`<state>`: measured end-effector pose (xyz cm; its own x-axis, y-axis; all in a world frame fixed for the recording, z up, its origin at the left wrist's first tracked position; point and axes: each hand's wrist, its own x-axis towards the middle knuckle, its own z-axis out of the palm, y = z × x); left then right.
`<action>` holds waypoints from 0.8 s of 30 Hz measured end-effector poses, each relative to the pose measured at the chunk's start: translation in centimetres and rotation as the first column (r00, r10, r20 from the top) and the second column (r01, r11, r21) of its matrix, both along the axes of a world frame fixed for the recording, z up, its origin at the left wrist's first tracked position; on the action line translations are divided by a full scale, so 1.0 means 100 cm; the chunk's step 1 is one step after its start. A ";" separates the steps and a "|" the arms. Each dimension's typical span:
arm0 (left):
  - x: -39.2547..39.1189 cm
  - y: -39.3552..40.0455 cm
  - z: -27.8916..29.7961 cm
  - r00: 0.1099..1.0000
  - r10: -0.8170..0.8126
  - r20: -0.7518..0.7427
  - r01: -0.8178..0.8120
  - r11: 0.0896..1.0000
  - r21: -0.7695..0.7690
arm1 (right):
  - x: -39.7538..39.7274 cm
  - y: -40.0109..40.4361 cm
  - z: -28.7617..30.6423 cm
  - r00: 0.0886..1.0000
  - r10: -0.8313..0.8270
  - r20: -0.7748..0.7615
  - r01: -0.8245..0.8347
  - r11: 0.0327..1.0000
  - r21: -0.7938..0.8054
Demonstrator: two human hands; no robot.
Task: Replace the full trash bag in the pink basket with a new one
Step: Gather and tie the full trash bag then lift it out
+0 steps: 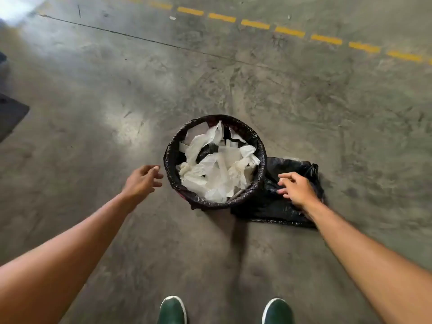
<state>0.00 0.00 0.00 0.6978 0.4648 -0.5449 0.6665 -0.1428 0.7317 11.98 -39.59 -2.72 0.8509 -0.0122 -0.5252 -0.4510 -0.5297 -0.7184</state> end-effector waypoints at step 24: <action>0.088 0.056 -0.088 0.952 0.063 0.301 -0.027 0.992 -0.124 | 0.106 0.019 -0.068 0.986 -0.058 -0.157 0.130 0.856 0.500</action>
<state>8.80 5.56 -8.80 0.8183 0.4458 -0.3629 0.4140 -0.0192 0.9101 22.62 -37.64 -9.50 0.7822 0.2097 -0.5867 -0.5890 -0.0582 -0.8060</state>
